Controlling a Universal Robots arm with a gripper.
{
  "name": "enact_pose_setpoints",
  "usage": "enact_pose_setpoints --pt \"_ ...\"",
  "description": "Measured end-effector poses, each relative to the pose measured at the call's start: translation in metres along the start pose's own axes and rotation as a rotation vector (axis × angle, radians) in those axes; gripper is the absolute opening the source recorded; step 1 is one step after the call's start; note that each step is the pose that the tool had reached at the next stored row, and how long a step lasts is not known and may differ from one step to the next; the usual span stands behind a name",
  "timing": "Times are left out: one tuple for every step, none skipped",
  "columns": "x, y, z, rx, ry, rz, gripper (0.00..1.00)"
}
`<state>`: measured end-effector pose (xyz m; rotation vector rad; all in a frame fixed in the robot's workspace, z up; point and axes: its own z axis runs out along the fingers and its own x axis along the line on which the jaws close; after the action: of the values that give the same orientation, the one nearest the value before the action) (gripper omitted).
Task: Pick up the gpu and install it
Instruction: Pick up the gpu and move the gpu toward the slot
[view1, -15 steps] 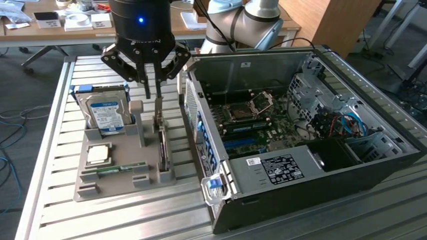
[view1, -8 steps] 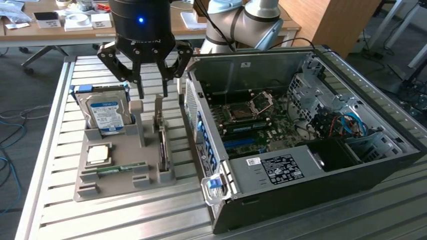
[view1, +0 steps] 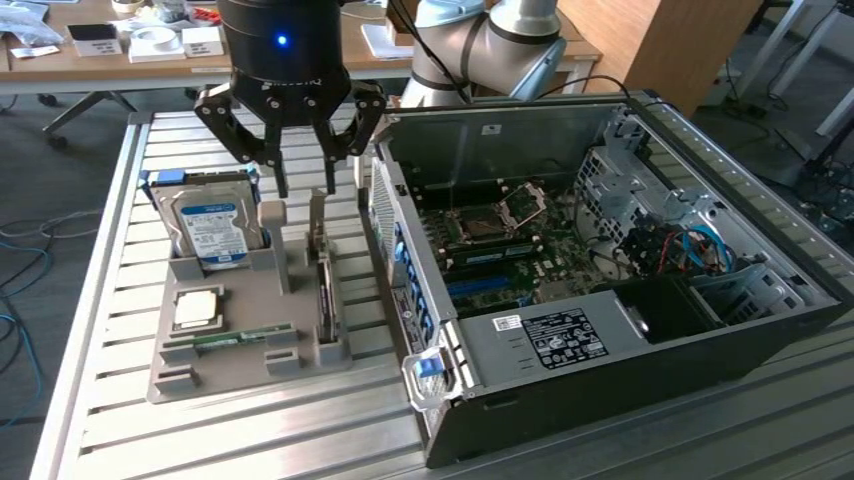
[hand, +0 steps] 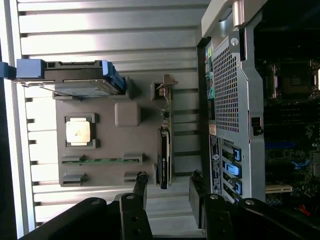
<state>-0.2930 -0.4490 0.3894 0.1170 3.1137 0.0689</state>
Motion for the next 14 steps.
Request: enact_pose_setpoints --pt "0.0 0.0 0.0 -0.0001 0.0 0.0 0.47" --pt "0.0 0.0 0.0002 0.0 0.0 0.0 0.47" --pt "0.0 0.0 0.0008 -0.0002 -0.0002 0.0 0.47" --pt "0.0 0.0 0.0014 -0.0001 -0.0001 0.0 0.47" --pt "0.0001 -0.0001 0.0023 0.0 0.0 0.0 0.47" --pt "0.0001 -0.0001 0.0032 -0.0001 -0.0001 0.0 0.47" --pt "0.0001 -0.0001 0.0039 0.0 -0.0001 0.0 0.47" --pt "0.0001 -0.0002 0.0046 0.0 0.0 0.0 0.47" --pt "0.0001 -0.0002 0.0053 0.0 0.0 0.0 0.47" --pt "0.0001 -0.0003 0.006 0.0 0.0 0.0 0.47" --pt "0.0001 -0.0003 0.0067 0.0 0.0 0.0 0.47" --pt "0.0001 -0.0003 0.007 0.0 0.0 0.0 0.47" --pt "0.0002 -0.0003 0.0069 0.0001 0.0002 0.0 0.47" --pt "0.0002 -0.0003 0.007 0.0001 0.0001 0.0 0.47"
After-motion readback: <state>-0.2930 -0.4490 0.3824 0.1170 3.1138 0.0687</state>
